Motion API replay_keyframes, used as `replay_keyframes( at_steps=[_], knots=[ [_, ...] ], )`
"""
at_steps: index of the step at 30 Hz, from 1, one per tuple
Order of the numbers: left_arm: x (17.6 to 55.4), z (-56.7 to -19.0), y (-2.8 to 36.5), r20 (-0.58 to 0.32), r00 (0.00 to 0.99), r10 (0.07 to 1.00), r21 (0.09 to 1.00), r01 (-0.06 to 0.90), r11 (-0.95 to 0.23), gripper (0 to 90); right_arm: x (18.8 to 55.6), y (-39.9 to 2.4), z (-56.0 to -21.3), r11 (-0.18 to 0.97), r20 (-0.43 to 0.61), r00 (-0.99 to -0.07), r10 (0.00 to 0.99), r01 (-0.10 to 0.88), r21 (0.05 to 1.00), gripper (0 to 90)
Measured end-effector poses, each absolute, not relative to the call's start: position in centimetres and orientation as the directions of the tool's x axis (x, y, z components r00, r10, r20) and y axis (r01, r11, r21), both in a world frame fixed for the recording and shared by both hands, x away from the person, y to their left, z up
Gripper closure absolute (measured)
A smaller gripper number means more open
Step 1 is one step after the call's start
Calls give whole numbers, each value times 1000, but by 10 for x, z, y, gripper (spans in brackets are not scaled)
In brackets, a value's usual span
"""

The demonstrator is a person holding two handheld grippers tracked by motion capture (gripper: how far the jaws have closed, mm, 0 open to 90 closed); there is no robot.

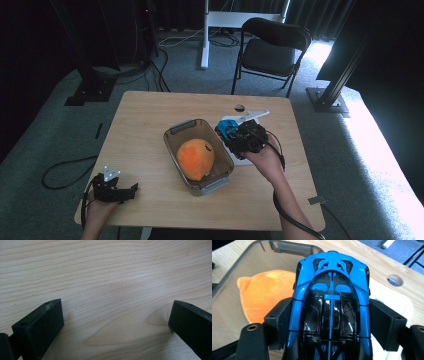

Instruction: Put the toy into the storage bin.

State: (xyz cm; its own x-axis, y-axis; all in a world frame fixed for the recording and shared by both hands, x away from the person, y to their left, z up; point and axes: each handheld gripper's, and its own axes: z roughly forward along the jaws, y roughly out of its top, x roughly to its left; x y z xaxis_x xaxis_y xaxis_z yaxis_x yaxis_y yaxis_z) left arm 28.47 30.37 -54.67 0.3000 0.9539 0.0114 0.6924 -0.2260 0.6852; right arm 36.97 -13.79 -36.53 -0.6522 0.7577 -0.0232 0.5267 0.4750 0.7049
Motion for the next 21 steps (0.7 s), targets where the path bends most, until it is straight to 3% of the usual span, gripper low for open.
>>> replay_keyframes(
  at_steps=[21],
  knots=[
    [285,-547,304,11,302,953,685,692,-227,3,375,-76,-387,494,25,-690,723,542,680,252]
  ],
)
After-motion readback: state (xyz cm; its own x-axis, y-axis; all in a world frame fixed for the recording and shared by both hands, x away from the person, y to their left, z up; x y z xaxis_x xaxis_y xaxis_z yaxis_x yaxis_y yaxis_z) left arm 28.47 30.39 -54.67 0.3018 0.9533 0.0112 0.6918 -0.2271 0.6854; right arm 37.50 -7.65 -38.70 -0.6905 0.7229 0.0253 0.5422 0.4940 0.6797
